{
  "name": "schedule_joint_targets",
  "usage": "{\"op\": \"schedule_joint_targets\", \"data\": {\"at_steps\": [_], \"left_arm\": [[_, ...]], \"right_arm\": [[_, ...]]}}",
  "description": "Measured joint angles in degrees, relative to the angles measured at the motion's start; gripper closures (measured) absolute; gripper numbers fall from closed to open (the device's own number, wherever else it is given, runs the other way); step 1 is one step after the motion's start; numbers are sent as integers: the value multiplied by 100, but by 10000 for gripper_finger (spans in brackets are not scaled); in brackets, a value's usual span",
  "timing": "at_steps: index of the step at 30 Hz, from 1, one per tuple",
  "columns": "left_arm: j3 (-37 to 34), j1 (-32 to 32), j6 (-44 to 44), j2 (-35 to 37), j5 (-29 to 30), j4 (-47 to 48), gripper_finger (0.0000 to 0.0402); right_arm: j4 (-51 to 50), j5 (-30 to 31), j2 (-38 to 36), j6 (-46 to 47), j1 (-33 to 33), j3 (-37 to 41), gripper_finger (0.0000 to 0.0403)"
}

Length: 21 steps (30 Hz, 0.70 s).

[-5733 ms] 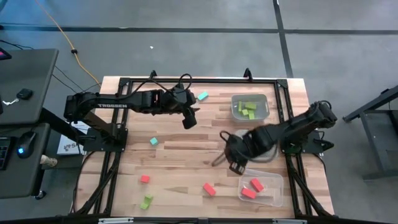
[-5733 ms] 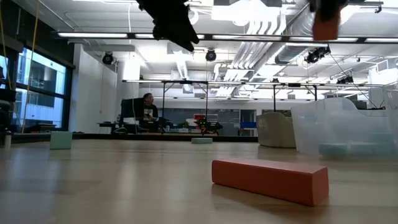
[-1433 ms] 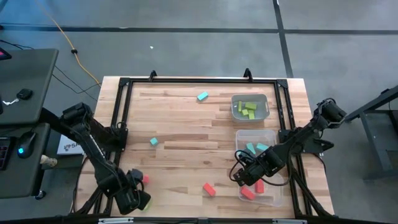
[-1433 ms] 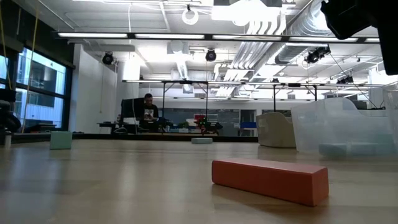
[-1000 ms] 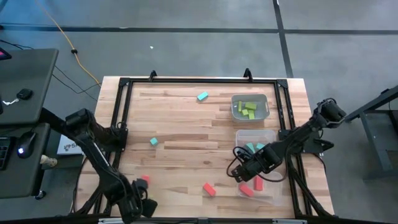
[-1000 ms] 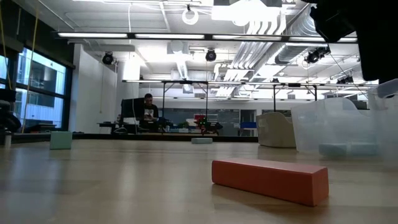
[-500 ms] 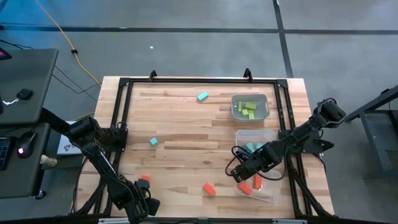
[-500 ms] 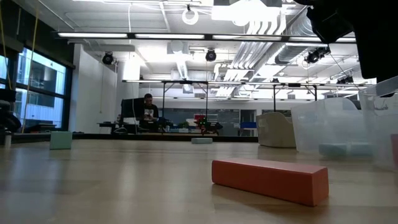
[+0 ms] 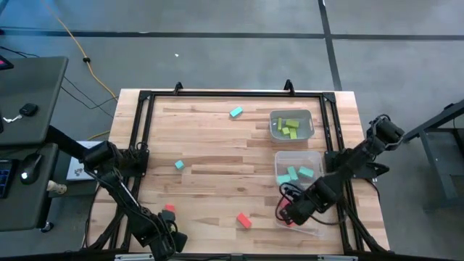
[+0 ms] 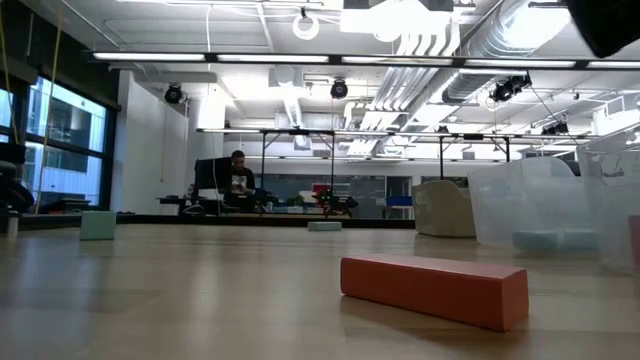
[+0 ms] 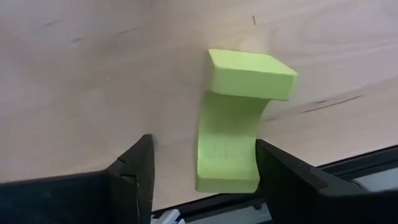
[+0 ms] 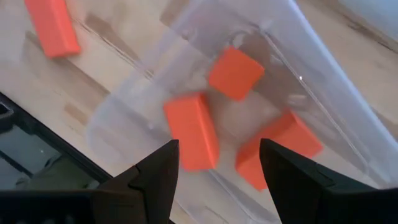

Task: Sort & place blocks by color
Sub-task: Put the light green arch block into the gray bin

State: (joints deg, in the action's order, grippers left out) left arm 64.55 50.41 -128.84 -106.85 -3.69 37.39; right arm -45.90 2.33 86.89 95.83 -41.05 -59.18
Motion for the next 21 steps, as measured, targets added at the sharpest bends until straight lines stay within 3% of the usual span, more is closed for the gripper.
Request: {"op": "schedule_joint_targets", "data": {"at_steps": [10,21], "left_arm": [[2,-19,51,-11,-34,66,235],[0,-13,1003,-11,81,96,295]], "right_arm": [[-132,100,0,469,-424,0,190],[-148,50,0,470,-591,0,190]]}}
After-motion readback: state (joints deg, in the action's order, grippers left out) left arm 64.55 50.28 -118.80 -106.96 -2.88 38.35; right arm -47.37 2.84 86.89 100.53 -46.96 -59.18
